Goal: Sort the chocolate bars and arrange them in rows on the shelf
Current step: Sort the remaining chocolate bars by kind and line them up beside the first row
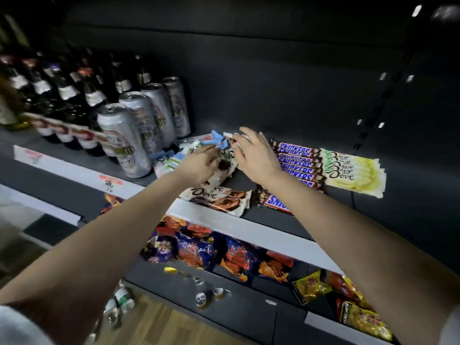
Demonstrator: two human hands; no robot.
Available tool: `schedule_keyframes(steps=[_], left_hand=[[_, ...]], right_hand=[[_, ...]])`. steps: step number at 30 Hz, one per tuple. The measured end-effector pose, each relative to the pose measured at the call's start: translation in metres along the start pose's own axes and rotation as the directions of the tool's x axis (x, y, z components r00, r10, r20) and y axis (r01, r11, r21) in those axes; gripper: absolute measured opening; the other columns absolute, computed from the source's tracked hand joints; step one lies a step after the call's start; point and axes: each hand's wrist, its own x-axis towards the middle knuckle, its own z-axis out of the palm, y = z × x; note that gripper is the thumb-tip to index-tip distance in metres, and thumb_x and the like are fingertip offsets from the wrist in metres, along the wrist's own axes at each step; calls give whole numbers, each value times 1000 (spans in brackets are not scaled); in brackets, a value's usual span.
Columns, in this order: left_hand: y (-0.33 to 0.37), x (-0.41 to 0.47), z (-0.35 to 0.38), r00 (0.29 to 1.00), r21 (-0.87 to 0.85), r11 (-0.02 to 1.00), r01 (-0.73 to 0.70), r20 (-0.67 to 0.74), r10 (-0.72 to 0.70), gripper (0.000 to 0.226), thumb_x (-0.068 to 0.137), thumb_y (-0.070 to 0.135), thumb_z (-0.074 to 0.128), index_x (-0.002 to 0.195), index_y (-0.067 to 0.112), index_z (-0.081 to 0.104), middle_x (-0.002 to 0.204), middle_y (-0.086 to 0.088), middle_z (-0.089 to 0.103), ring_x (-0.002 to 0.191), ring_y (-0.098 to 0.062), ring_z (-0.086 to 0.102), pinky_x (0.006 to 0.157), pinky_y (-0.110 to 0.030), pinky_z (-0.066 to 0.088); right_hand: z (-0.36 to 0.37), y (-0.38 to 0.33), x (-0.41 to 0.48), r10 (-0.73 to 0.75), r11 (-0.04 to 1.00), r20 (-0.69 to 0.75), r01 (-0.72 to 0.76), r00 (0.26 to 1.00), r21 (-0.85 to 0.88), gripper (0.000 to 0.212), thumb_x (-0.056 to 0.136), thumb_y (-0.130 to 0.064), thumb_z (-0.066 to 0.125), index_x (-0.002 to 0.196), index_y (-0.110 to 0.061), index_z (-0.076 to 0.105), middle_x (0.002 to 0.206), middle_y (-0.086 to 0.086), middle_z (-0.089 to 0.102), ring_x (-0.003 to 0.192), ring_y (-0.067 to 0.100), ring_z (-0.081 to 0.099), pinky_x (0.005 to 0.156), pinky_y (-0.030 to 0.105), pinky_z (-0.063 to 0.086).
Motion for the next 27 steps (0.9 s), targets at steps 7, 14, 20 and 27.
schedule_keyframes(steps=[7,14,20,27], left_hand=[[-37,-26,-9,993,17,993,117,-27,-116,46,97,16,38,143,15,35,153,-6,26,140,-25,28,116,-42,18],[-52,-35,-10,988,28,988,152,-21,-151,53,94,14,43,145,9,29,154,-7,24,140,-25,27,115,-37,20],[-54,-38,-1,990,-10,995,95,-102,-95,45,95,15,47,138,4,41,148,-7,35,133,-25,38,108,-31,29],[-56,-38,-1,987,6,995,99,-130,-98,47,94,17,47,140,10,39,150,-5,33,137,-24,32,113,-34,22]], right_hand=[[23,-38,17,-79,997,121,76,990,30,41,98,-32,36,136,-16,44,145,3,36,131,27,34,112,38,22],[43,-51,12,-100,980,352,154,931,-128,54,94,-49,37,136,-15,45,136,8,44,132,26,34,117,42,9],[47,-58,10,-41,995,366,70,930,-66,54,93,-42,44,137,-11,42,140,8,42,131,25,31,106,39,31],[42,-57,3,-59,996,415,82,908,-38,41,96,-19,44,135,-9,43,134,10,41,119,28,46,100,41,41]])
